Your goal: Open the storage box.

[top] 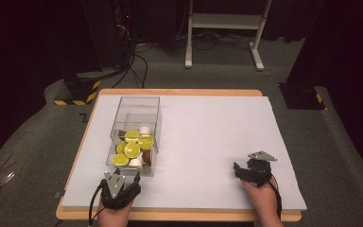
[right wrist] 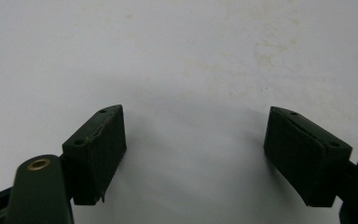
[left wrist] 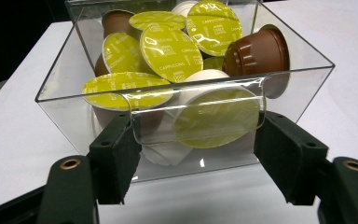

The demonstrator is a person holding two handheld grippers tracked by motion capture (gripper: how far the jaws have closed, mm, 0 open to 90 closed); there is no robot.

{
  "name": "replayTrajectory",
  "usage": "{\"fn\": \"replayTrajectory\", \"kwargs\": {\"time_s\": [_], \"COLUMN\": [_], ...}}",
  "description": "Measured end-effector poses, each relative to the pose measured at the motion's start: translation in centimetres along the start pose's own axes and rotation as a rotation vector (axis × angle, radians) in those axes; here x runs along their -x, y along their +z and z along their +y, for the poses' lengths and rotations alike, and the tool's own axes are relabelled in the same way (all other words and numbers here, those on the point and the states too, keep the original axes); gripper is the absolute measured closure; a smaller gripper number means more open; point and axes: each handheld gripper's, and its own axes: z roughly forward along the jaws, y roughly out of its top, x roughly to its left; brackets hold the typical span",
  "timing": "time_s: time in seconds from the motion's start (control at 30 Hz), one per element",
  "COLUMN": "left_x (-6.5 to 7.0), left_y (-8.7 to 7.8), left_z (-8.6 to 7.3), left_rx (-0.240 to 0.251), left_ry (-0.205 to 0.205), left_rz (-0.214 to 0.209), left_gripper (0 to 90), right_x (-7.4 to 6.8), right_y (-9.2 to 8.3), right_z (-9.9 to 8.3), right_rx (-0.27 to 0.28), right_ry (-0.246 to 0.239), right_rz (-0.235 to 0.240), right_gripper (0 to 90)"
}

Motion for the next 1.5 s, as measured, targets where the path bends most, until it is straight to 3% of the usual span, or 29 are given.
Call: {"fn": "replayTrajectory", "kwargs": {"time_s": [0.43, 0.7, 0.83, 1.0, 1.03, 1.33, 1.43, 1.5], "left_x": [-0.6, -1.1, -1.1, -1.3, -1.3, -2.6, -4.1, -5.0], "left_y": [-0.8, -1.8, -2.0, -2.0, -1.9, -0.2, 0.9, 1.5], "left_z": [0.4, 1.3, 1.9, 3.1, 3.4, 5.9, 6.8, 7.1], "left_rx": [-0.008, 0.022, 0.036, 0.070, 0.080, 0.110, 0.125, 0.110], "left_ry": [-0.025, -0.049, -0.026, -0.026, -0.036, 0.005, 0.001, -0.006], "left_rz": [-0.029, -0.052, -0.064, -0.072, -0.075, -0.077, -0.060, -0.055], "left_gripper": [25.1, 31.8, 35.9, 41.5, 42.4, 45.3, 45.2, 45.0], "right_x": [0.0, 0.0, 0.0, 0.0, 0.0, 0.0, 0.0, 0.0], "right_y": [0.0, 0.0, 0.0, 0.0, 0.0, 0.0, 0.0, 0.0], "right_z": [0.0, 0.0, 0.0, 0.0, 0.0, 0.0, 0.0, 0.0], "right_rx": [0.002, 0.000, 0.001, 0.000, 0.000, 0.002, 0.001, 0.002], "right_ry": [-0.002, 0.000, 0.000, 0.000, 0.000, -0.002, -0.001, 0.000], "right_rz": [0.000, 0.000, 0.000, 0.000, 0.000, 0.001, 0.000, 0.001], "right_gripper": [20.8, 20.8, 20.8, 20.8, 20.8, 20.8, 20.8, 20.8]}}
